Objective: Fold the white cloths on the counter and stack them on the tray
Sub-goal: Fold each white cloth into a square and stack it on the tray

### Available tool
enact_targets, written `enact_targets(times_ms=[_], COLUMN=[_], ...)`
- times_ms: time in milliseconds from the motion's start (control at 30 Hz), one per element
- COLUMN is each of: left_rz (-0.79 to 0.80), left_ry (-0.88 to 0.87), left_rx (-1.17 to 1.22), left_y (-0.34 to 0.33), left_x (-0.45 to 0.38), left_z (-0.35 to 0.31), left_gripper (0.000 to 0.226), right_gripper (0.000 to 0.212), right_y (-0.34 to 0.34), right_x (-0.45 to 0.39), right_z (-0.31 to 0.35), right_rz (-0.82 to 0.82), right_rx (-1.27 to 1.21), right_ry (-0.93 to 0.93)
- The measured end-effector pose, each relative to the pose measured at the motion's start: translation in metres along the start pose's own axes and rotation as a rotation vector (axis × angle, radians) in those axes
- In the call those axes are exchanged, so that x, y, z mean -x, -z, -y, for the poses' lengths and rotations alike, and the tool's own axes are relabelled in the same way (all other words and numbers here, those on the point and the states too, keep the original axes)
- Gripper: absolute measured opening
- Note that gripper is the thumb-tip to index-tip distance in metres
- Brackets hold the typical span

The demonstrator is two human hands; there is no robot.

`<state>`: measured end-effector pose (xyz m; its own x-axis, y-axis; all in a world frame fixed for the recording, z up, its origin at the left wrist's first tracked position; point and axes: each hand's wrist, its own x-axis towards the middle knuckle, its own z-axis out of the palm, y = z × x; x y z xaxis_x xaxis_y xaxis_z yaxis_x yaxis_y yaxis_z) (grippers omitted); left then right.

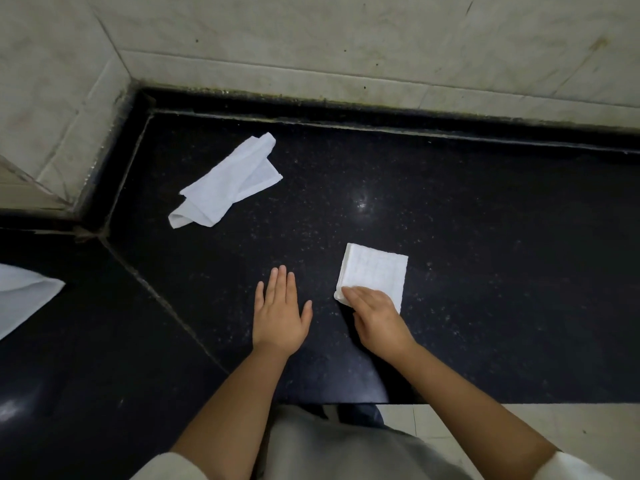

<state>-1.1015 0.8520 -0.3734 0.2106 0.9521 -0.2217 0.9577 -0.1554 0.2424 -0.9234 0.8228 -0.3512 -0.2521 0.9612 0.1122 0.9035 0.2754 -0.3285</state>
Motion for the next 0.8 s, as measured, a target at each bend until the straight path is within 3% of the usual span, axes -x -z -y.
enact_targets(times_ms=[167,267,400,500,567,700,800], left_rz=[-0.042,-0.069,-0.228,-0.173,-0.092,-0.134,-0.167], left_ry=[-0.033,-0.102,-0.383,-0.559,-0.585,-0.711,-0.827], left_rx=[-0.045,-0.003,0.083,0.039,-0.019,-0.162,-0.182], left_y=[-0.002,0.002,0.002,-0.002,-0.006,-0.008,0.001], left_x=[-0.001,0.001,0.003,-0.001,-0.005,-0.008,-0.005], left_z=[0.003,0.005,-0.02,-0.051,-0.066,-0.087,-0.12], left_gripper=[0.065,0.055,0.042,0.037,0.037,0.009,0.017], right_gripper=[0.033,0.048,0.031,0.012,0.02,0.017,0.019], right_y=[0.016,0.018,0.017,0.027,0.033,0.059,0.091], right_x=[0.024,0.029,0.019,0.015,0.019,0.044,0.074], right_z=[-0.019,-0.026,-0.038,-0.038,-0.042,-0.058,-0.085], right_rz=[0.026,0.11,0.163,0.235,0.283,0.252,0.193], right_rx=[0.271,0.292,0.184,0.057,0.057,-0.057,-0.14], right_ry=[-0.183,-0.246,-0.198,-0.198,-0.236,-0.274,-0.301])
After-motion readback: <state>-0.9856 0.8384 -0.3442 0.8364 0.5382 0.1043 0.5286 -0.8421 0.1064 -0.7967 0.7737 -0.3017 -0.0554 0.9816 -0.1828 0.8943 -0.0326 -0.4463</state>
